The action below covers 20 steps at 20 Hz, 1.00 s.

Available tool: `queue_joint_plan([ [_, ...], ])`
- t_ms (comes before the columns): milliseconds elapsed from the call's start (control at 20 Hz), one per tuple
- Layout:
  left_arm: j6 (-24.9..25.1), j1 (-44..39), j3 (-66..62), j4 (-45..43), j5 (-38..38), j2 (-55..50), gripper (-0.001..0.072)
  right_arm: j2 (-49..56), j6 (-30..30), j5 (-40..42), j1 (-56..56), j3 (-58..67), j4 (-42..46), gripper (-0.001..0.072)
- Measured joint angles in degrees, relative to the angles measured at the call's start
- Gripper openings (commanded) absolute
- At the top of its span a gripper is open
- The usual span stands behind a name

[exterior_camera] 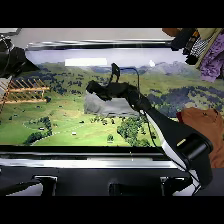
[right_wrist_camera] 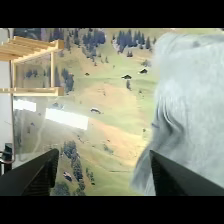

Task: Fold the clothes and pants, and hang the long-sleeved shirts on hangers.

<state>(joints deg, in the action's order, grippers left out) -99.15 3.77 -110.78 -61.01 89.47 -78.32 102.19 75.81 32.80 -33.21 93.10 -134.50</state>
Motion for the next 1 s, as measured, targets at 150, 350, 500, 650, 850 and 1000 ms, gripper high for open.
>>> queue_joint_plan([
  [150,-0.6,0.0,0.0,0.0,0.7,0.0,0.0019,-1.7,0.0,-1.4,0.6,0.0,-0.6,0.0636],
  [350,-1.1,0.0,0.0,0.0,1.4,0.0,0.0019,-6.6,1.2,4.1,9.0,0.1,0.0,0.0637],
  [500,-1.3,0.0,0.0,0.0,1.5,0.0,0.0019,-9.9,5.5,16.2,21.4,0.1,1.2,0.0642],
  [650,-1.2,0.0,0.0,0.1,1.6,0.0,0.0019,-9.8,11.0,29.0,33.9,0.1,1.6,0.0651],
  [850,-1.2,0.0,0.0,0.1,1.6,0.0,0.0019,-4.4,17.1,38.3,44.0,-0.6,-1.7,0.0651],
  [1000,-1.2,0.0,0.0,0.1,1.6,0.0,0.0019,2.1,20.1,41.5,45.5,-0.9,-4.7,0.0651],
])
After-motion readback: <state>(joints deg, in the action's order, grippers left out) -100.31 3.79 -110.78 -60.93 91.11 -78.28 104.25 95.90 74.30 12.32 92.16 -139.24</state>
